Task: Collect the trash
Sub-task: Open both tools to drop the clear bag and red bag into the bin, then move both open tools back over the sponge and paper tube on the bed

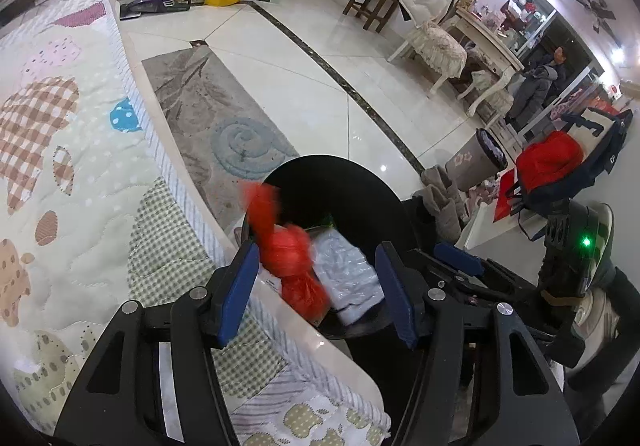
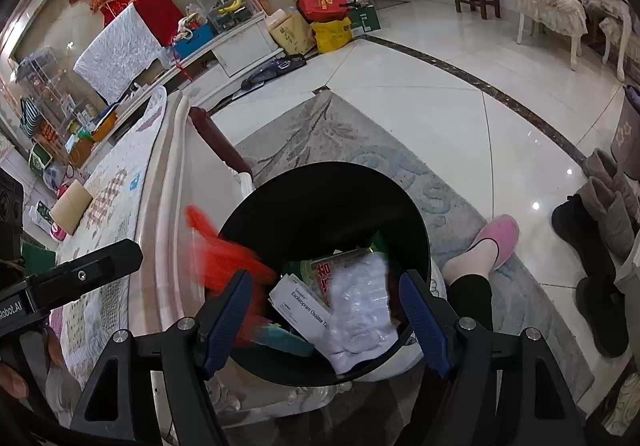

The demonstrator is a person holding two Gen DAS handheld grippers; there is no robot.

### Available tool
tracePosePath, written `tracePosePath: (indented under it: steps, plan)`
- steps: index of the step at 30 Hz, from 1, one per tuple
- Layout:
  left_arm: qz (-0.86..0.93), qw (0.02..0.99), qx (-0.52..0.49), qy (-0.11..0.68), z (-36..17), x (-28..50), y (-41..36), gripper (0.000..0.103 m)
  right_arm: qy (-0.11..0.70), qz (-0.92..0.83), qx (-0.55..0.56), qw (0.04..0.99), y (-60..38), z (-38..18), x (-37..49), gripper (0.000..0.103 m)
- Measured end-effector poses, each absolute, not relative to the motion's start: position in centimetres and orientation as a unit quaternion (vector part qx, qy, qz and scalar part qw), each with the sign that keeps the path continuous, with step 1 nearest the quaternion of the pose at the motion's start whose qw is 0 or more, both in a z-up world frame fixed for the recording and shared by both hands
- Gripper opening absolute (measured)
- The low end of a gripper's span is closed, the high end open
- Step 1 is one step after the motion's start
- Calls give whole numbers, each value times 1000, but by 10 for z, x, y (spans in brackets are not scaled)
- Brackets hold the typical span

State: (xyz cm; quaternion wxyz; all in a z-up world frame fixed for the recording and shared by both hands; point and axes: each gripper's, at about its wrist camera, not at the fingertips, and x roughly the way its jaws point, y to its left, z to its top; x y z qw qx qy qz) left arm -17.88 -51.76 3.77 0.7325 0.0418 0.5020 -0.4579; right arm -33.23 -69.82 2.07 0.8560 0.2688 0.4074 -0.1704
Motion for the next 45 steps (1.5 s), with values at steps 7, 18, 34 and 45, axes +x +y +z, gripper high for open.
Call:
tracePosePath:
  steps: [7, 18, 34, 45]
  plan:
    - [-451, 743, 46, 492, 43, -181, -507, 59, 409, -160, 265, 858, -691, 22, -331, 74]
    - [-425, 769, 49, 475, 53, -179, -479, 59, 412, -145, 246, 865, -671, 32, -324, 74]
    - [-339, 820, 38, 459, 55, -148, -386, 59, 417, -71, 202, 883, -604, 47, -271, 76]
    - [-287, 838, 14, 464, 49, -132, -319, 59, 436, -25, 149, 887, -542, 45, -227, 84]
